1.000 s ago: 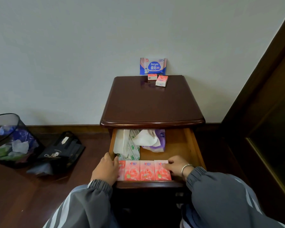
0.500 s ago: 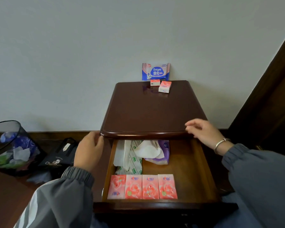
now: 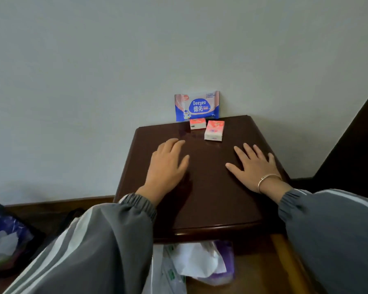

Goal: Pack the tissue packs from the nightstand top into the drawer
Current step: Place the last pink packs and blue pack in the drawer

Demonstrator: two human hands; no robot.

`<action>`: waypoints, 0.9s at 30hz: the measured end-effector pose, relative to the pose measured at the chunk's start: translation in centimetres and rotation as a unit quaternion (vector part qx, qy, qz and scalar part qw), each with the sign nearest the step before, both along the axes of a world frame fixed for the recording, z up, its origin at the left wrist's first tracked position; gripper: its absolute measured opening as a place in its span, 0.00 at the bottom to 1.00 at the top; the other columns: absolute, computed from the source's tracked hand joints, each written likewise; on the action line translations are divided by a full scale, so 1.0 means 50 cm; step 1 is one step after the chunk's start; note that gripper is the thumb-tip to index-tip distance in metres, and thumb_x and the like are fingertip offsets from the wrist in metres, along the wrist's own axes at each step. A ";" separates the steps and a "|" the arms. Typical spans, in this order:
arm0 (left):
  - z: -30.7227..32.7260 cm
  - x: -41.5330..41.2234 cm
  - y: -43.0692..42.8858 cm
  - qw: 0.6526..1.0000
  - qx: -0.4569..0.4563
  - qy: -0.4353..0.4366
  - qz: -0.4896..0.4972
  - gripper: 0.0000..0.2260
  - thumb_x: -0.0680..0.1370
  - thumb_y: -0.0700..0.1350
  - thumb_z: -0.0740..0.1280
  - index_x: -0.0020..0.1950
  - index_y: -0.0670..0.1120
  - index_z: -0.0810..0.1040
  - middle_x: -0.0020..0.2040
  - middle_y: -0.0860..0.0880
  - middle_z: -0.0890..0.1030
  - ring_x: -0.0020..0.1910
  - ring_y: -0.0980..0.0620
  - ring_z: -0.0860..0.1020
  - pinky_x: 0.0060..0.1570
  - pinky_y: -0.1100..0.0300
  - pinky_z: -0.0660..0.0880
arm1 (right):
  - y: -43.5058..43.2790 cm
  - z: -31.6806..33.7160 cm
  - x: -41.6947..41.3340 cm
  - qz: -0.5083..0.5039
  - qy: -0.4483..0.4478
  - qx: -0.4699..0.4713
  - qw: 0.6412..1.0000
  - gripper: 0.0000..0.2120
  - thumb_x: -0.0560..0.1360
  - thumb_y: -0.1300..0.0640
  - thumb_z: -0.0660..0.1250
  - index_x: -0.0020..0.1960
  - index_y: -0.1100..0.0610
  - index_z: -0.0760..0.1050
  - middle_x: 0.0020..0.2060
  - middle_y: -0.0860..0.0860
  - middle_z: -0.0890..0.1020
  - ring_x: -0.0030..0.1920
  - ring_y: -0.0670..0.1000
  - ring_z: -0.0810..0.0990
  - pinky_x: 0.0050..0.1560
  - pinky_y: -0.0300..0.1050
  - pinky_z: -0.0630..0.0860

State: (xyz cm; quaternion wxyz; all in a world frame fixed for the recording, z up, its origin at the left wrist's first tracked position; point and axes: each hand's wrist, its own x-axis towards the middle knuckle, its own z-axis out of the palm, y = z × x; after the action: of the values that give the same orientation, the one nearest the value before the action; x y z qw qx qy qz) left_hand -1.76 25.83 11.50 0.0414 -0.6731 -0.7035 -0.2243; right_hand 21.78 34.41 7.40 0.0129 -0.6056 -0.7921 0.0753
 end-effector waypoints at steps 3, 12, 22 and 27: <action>-0.010 0.039 0.108 0.999 -0.017 0.028 -0.033 0.23 0.79 0.55 0.59 0.73 0.49 0.66 0.73 0.48 0.66 0.72 0.47 0.63 0.68 0.48 0.63 | -0.001 -0.012 0.003 -0.003 0.008 0.025 1.000 0.37 0.70 0.27 0.39 0.75 0.40 0.46 0.77 0.44 0.49 0.77 0.51 0.46 0.73 0.60 0.47; -0.047 0.102 0.321 0.991 -0.125 0.048 -0.019 0.30 0.78 0.66 0.48 0.78 0.56 0.56 0.80 0.49 0.49 0.78 0.42 0.43 0.73 0.39 0.44 | -0.014 -0.006 -0.002 -0.008 0.036 0.059 0.998 0.35 0.71 0.29 0.45 0.75 0.40 0.49 0.77 0.44 0.51 0.77 0.49 0.47 0.73 0.58 0.47; -0.050 0.084 0.231 0.992 -0.116 0.017 -0.044 0.28 0.79 0.64 0.52 0.77 0.55 0.58 0.78 0.50 0.58 0.77 0.43 0.51 0.74 0.44 0.51 | -0.013 -0.002 -0.001 -0.010 0.051 0.049 0.997 0.35 0.71 0.29 0.46 0.74 0.40 0.51 0.76 0.44 0.52 0.76 0.50 0.48 0.73 0.59 0.47; -0.038 0.042 0.080 0.989 -0.112 0.059 -0.080 0.27 0.78 0.64 0.52 0.75 0.56 0.63 0.74 0.53 0.66 0.72 0.44 0.60 0.71 0.46 0.57 | -0.012 0.008 0.002 -0.021 0.070 0.033 0.997 0.31 0.73 0.32 0.48 0.73 0.41 0.56 0.76 0.45 0.55 0.76 0.50 0.50 0.73 0.59 0.48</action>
State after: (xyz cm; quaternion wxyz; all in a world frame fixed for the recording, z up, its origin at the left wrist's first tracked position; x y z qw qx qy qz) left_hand 0.32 29.83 9.62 -0.0109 -0.7396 -0.6646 -0.1062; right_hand 21.88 33.82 7.78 0.0900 -0.6147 -0.7783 0.0911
